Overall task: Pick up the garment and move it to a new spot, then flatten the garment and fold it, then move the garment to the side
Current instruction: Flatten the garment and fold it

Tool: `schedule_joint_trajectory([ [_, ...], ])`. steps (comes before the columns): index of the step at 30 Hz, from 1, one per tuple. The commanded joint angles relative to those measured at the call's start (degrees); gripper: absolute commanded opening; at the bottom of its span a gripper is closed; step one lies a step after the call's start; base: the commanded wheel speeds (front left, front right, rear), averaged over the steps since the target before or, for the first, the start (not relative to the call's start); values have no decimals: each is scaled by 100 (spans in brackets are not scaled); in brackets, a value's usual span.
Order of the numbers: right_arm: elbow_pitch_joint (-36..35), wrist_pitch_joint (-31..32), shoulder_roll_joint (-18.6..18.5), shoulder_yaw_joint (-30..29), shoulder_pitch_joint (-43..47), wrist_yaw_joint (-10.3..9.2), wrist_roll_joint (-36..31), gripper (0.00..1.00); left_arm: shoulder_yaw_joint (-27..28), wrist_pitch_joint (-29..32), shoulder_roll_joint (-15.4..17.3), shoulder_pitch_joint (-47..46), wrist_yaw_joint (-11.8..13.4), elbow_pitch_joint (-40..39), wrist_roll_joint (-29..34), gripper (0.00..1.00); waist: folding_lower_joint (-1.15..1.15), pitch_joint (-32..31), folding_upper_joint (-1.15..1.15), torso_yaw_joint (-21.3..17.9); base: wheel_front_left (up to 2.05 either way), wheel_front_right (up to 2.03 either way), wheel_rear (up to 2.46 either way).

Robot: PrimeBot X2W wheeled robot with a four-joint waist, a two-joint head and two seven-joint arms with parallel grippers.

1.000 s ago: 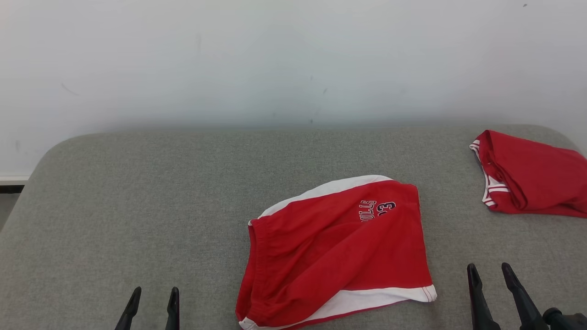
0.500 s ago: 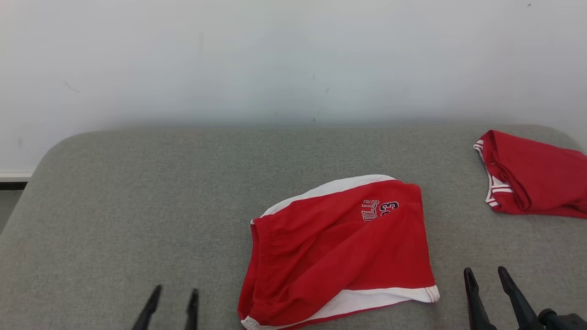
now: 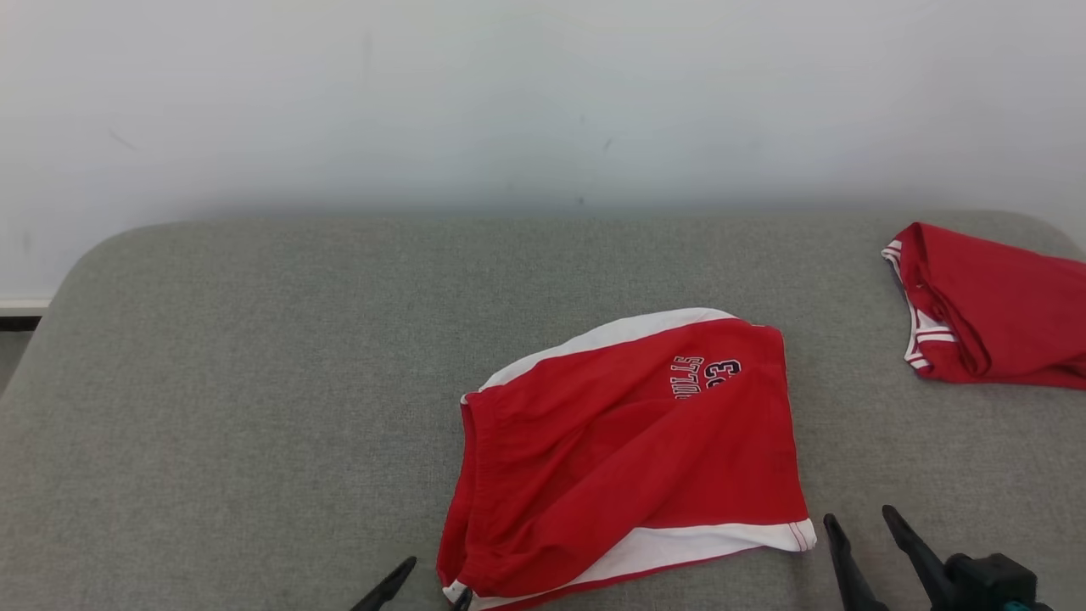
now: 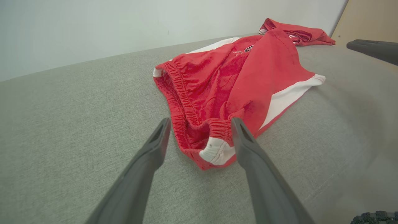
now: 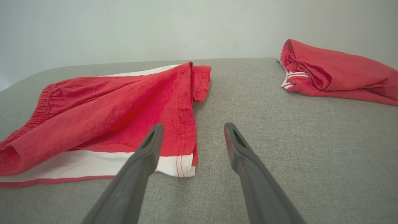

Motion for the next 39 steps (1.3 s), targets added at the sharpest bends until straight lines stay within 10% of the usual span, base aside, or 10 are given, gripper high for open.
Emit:
schedule_joint_trajectory([
  [1, 88, -21, -41, 68, -95, 4, 33, 100, -134, 14, 90, -128, -5, 39, -58, 100, 0, 60, 0, -17, 0, 0, 0],
  [20, 1758, -228, -52, 1294, -1264, 4, 489, 100, -2204, 99, 708, -1597, 1, 932, -1379, 100, 0, 503, 0, -144, 0, 0, 0],
  [23, 1997, -248, -17, 1466, -1412, 4, 611, 99, -2395, 83, 681, -1716, 0, 1041, -1570, 26, 0, 528, 0, -110, 0, 0, 0],
  [24, 2067, -254, 4, 1519, -1463, 4, 674, 8, -2450, 67, 669, -1751, 0, 1069, -1632, 0, 0, 533, 0, -98, 0, 0, 0],
  [25, 2127, -258, 38, 1578, -1509, 4, 725, 0, -2487, 32, 648, -1765, 0, 1080, -1723, 0, 0, 535, 0, -86, 0, 0, 0],
  [39, 879, -262, -391, 1378, -1916, 4, 808, 0, -1621, -169, 566, -2179, -1, 585, -2433, 0, 0, 680, 0, -134, 0, 0, 0],
])
